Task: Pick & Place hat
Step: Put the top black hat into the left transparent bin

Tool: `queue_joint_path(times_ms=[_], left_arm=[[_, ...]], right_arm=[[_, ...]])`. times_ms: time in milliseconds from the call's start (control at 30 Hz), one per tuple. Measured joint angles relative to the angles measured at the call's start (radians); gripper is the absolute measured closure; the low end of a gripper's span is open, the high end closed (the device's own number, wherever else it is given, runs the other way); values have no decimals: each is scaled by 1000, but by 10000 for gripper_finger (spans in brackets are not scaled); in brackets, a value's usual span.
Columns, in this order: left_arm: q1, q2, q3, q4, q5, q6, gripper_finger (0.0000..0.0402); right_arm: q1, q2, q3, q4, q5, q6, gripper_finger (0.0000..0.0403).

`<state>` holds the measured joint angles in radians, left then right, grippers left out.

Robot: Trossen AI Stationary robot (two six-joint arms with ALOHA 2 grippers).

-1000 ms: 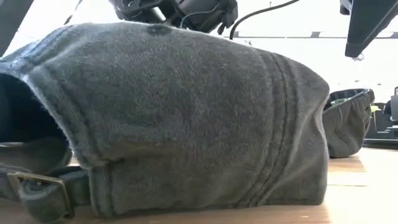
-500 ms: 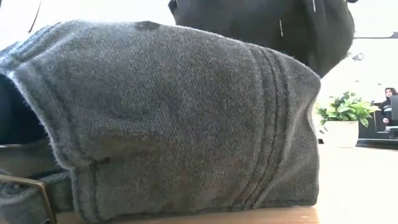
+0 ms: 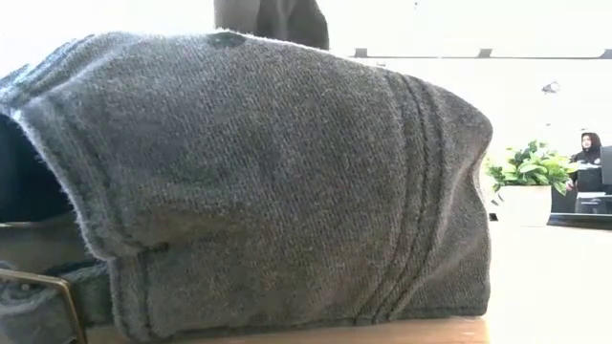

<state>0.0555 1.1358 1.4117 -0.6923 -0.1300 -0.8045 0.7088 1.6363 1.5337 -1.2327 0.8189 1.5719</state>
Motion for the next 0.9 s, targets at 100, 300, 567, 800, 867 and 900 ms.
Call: queue_joint_path(times_ms=[100,300,567,800,867,900], left_arm=[[121,-40,-79,-1,107,-94,394],[350,-82,-333,147,494,-331,394],[487,-70,-605,559,508,-602,390],[504,-57,-708,561,401,-733,353],[491,-60,-709,568,406,-742,342],[486,-68,-703,569,405,-737,337]], right_arm=[[-32,0,0,0,-8,0,234],[-67,-5,0,1,-8,-3,234],[-71,0,-1,2,-9,21,234],[-71,0,-1,2,-14,18,234],[-70,1,-4,2,-19,17,234],[-70,1,-6,2,-19,10,234]])
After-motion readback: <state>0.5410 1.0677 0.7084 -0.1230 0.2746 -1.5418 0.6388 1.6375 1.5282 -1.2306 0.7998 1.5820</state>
